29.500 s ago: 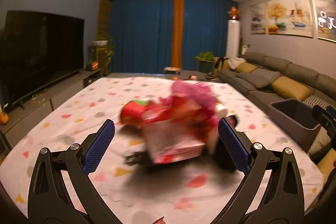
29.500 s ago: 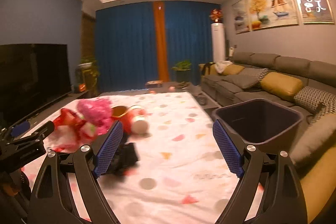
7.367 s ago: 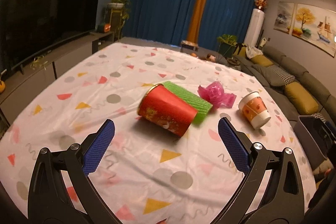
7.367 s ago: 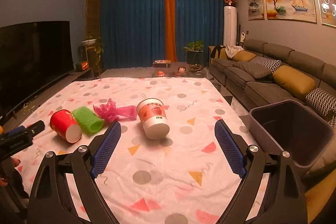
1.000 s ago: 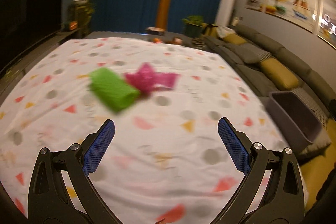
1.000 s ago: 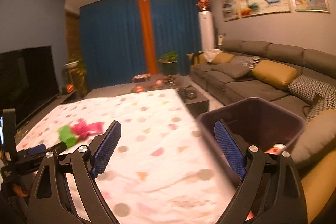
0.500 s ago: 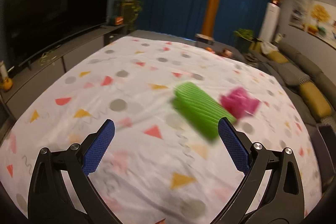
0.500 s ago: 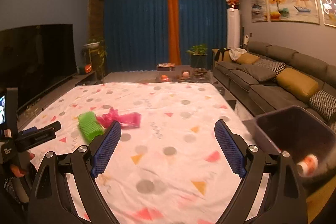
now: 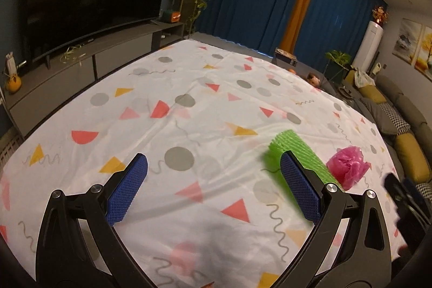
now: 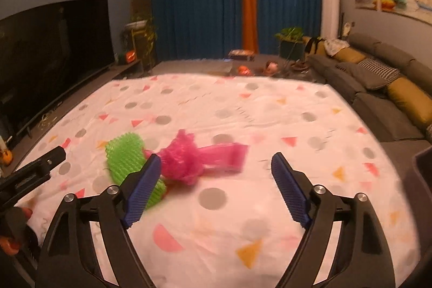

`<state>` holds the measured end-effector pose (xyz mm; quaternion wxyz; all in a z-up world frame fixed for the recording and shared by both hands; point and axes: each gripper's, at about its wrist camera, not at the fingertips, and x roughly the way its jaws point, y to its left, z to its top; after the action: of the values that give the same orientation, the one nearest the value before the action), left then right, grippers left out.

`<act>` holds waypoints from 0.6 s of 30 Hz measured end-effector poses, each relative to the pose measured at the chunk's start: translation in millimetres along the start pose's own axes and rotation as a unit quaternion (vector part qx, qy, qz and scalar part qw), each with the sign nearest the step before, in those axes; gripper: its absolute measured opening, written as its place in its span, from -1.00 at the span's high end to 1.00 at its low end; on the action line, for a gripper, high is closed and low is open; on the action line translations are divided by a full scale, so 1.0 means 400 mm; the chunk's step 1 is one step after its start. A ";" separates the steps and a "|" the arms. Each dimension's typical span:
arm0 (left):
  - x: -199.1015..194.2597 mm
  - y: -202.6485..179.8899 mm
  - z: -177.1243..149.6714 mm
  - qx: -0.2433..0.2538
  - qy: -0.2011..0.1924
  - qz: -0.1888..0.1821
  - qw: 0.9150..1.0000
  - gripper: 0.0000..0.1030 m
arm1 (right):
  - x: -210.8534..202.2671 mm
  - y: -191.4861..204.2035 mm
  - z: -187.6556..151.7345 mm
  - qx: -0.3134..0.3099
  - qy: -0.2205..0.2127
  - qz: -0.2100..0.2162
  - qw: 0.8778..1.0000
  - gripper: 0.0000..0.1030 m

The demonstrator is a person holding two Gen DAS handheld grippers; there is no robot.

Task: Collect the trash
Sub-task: 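Move both open tools back over the sheet toward the green net and pink bag, then grasp the pink plastic bag with the right tool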

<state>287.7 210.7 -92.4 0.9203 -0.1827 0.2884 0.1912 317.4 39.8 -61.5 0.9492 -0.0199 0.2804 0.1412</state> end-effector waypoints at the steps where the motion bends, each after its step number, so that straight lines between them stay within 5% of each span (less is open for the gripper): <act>1: 0.000 0.003 0.002 -0.001 -0.003 0.003 1.000 -0.88 | 0.018 0.010 0.002 0.000 0.005 0.004 1.000 -0.53; 13: 0.004 0.034 0.015 -0.017 -0.011 0.017 1.000 -0.88 | 0.115 0.033 0.020 0.009 0.043 0.026 0.999 -0.31; 18: 0.005 0.034 0.014 -0.015 -0.010 0.016 1.000 -0.88 | 0.143 0.044 0.019 0.001 0.068 0.037 0.997 -0.04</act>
<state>285.9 225.4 -92.3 0.9173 -0.1899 0.2787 0.2119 362.5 72.3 -85.3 0.9222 -0.0180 0.3446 0.1744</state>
